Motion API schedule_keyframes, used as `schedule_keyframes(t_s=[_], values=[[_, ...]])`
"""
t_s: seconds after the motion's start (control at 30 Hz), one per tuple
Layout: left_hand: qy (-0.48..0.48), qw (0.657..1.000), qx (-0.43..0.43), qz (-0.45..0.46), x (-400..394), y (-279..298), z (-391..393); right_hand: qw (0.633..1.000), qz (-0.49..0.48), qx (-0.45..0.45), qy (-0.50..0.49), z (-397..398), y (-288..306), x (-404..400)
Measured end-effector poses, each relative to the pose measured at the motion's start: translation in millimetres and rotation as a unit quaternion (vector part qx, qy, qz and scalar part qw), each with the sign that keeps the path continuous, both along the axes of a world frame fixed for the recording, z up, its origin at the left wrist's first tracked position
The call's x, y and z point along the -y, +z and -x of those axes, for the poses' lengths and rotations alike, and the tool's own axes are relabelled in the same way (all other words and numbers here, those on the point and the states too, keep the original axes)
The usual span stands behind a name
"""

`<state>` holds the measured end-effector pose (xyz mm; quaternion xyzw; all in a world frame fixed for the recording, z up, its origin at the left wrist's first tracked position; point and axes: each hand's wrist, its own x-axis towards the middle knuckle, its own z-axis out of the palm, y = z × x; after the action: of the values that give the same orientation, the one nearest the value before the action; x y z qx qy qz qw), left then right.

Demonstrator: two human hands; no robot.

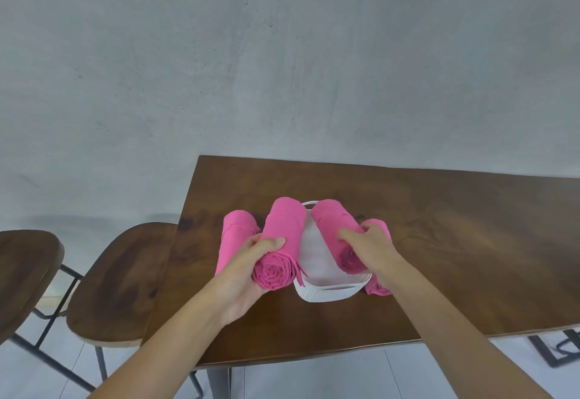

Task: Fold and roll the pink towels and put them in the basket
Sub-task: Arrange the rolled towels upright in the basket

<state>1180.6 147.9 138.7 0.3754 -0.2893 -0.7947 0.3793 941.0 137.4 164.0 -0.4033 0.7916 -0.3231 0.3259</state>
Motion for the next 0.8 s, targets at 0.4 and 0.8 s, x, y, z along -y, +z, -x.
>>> schedule_keyframes(t_s=[0.4,0.8], values=[[0.022,0.949,0.290,0.121,10.1,-0.8,83.7,0.997,0.033,0.051,0.056,27.6,10.6,-13.6],[-0.015,0.788,0.559,0.259,17.3,-3.3,107.4,0.992,0.075,0.036,0.090,39.8,-27.0,-9.7]])
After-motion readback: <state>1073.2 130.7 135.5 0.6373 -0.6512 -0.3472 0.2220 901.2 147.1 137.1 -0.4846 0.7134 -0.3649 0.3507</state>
